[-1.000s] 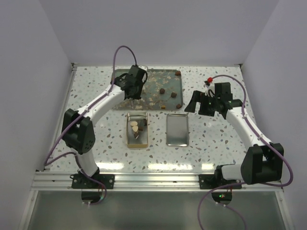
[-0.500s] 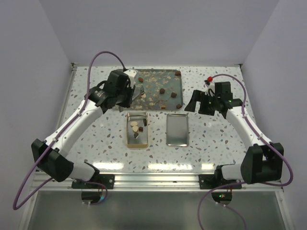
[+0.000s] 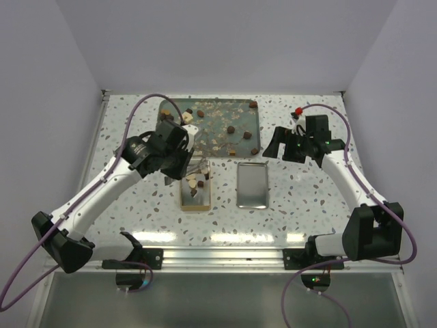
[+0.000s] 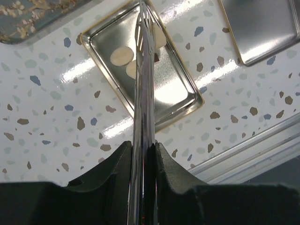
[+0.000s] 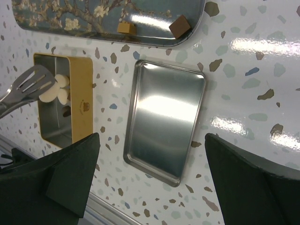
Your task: Pack the chocolate
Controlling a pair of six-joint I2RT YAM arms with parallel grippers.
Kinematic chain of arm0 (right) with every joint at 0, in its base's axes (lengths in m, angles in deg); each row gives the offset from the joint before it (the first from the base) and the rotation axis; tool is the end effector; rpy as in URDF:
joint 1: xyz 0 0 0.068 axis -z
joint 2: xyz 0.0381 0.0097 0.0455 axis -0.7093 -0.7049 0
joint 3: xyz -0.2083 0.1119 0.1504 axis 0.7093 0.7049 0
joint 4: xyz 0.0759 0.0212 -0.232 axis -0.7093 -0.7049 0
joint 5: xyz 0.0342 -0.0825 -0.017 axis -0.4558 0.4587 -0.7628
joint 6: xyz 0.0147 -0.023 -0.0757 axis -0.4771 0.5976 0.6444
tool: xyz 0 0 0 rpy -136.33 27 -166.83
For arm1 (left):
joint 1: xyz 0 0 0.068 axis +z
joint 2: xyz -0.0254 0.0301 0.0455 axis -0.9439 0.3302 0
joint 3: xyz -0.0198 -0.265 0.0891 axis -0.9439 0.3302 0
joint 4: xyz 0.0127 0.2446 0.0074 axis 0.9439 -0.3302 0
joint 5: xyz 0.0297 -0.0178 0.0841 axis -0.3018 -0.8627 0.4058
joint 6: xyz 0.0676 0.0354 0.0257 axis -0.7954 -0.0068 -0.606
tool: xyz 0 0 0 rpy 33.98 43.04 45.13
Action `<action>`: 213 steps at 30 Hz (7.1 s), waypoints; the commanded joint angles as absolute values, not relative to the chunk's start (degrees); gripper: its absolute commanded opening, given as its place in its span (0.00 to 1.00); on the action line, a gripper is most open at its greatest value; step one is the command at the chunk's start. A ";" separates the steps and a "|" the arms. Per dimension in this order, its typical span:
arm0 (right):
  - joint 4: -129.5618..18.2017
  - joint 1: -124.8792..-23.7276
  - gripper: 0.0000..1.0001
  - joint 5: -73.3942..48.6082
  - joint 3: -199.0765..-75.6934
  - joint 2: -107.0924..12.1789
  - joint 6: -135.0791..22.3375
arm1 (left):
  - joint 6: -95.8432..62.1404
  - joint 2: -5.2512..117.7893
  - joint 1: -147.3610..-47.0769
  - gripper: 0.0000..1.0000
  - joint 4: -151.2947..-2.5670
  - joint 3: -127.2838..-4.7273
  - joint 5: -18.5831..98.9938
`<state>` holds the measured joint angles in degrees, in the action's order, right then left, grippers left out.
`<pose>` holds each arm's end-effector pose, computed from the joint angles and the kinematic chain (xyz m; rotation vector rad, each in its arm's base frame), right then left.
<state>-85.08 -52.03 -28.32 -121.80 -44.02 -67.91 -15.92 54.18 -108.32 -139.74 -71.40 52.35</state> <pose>0.2842 0.0620 0.2656 0.0474 2.4251 0.6970 0.1959 -0.1450 0.3309 0.5332 2.5165 -0.2492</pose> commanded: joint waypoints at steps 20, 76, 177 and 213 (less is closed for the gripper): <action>-85.93 -52.21 0.97 -28.22 -123.54 -43.10 -66.69 | -12.96 52.93 -109.22 0.40 -146.71 -81.27 61.02; -85.23 -52.21 0.96 -28.31 -125.21 -49.17 -67.13 | -23.60 84.75 -93.84 0.42 -111.20 -80.58 63.67; -87.34 -52.29 0.96 -29.89 -123.36 -43.98 -66.34 | -16.39 44.83 -104.29 0.38 -133.36 -68.53 56.81; -83.65 -52.38 0.95 -36.65 -133.82 -62.44 -69.68 | -15.77 82.90 -91.37 0.42 -118.94 -90.26 71.24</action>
<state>-85.48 -52.05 -34.34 -132.03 -61.99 -68.54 -15.52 85.96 -91.43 -121.45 -91.33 69.98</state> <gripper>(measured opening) 0.951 0.422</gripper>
